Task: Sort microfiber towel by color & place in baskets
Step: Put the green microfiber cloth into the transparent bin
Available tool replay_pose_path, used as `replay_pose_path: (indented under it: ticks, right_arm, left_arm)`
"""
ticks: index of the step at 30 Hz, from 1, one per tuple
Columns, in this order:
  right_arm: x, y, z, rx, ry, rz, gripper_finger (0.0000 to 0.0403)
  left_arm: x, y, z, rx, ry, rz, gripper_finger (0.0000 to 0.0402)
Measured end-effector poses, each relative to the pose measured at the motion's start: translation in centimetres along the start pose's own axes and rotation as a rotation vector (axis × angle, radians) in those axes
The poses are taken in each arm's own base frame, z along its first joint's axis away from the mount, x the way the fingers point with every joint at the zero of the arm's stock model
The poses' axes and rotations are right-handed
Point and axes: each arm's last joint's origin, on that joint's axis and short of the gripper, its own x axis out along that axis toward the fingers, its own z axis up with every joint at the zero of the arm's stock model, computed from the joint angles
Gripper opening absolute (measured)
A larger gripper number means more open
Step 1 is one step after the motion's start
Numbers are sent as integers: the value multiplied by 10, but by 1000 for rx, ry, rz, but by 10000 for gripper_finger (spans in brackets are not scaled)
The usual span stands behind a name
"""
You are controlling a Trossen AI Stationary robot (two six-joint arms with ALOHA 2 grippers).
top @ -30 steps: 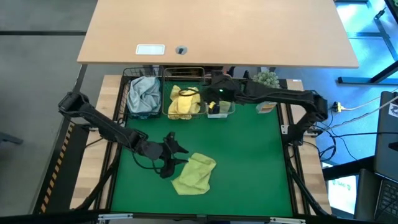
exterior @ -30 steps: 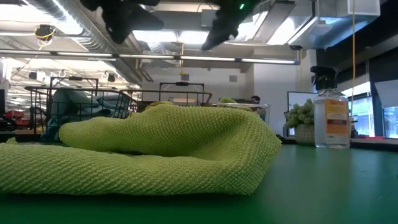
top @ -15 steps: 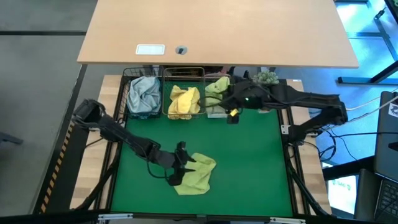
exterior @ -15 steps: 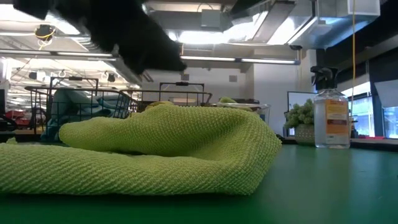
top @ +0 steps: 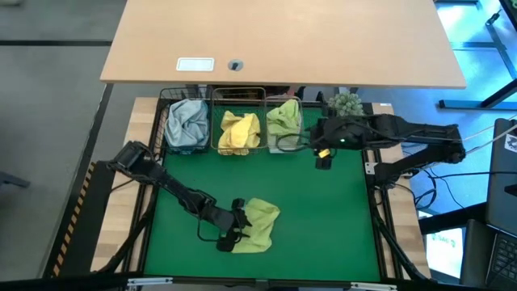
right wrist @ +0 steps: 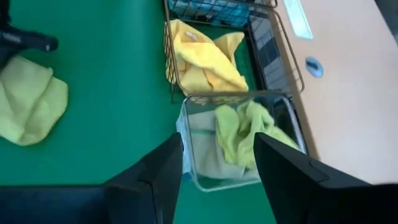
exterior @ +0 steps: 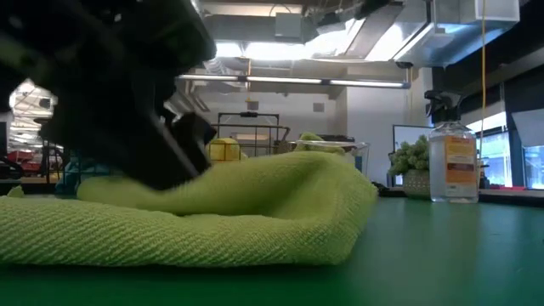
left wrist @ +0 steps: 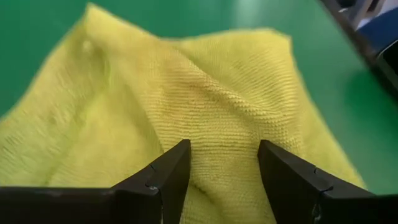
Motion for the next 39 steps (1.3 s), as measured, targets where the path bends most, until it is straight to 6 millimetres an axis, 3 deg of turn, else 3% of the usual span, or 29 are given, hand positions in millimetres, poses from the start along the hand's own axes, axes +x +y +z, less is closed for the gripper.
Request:
replay_pose_path:
  ticks: [9, 15, 21, 27, 32, 39]
  right_arm:
    - [1, 11, -57, 203, -131, 32, 198]
    - [31, 31, -87, 283, -246, 162, 198]
    - [64, 48, -112, 321, -298, 182, 198]
    - [80, 58, -135, 353, -357, 195, 198]
    - [73, 57, -147, 372, -417, 195, 198]
    - [51, 51, -163, 363, -521, 167, 198]
  left_arm:
    - [14, 4, -14, -45, 34, 31, 157]
    - [13, 4, -13, -47, 34, 54, 96]
    - [14, 1, -3, -49, 20, 49, 19]
    - [1, 2, 22, -63, -42, 33, 15]
    - [-19, 12, 46, 29, -109, 68, 12]
    - [-54, 42, 86, 30, -284, 144, 10]
